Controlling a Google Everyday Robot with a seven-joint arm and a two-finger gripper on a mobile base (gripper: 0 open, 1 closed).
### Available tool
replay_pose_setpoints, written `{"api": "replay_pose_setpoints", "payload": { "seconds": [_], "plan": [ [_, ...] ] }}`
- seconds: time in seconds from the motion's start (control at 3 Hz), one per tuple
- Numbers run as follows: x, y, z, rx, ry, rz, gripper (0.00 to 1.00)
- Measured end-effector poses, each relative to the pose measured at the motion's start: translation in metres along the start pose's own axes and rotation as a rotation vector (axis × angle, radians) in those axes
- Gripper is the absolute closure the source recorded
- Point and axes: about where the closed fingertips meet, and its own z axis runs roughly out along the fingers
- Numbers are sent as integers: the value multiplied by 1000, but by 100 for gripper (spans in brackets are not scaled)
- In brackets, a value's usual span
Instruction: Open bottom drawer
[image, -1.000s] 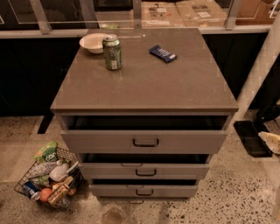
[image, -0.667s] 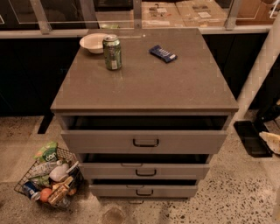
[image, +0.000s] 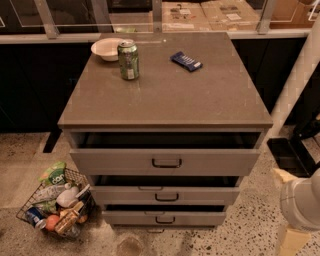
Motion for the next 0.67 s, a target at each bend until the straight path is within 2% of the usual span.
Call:
{"api": "replay_pose_setpoints", "payload": {
  "seconds": [0.33, 0.67],
  "plan": [
    [-11, 24, 61, -27, 23, -27, 0],
    [-31, 52, 112, -84, 22, -70, 0]
  ]
}}
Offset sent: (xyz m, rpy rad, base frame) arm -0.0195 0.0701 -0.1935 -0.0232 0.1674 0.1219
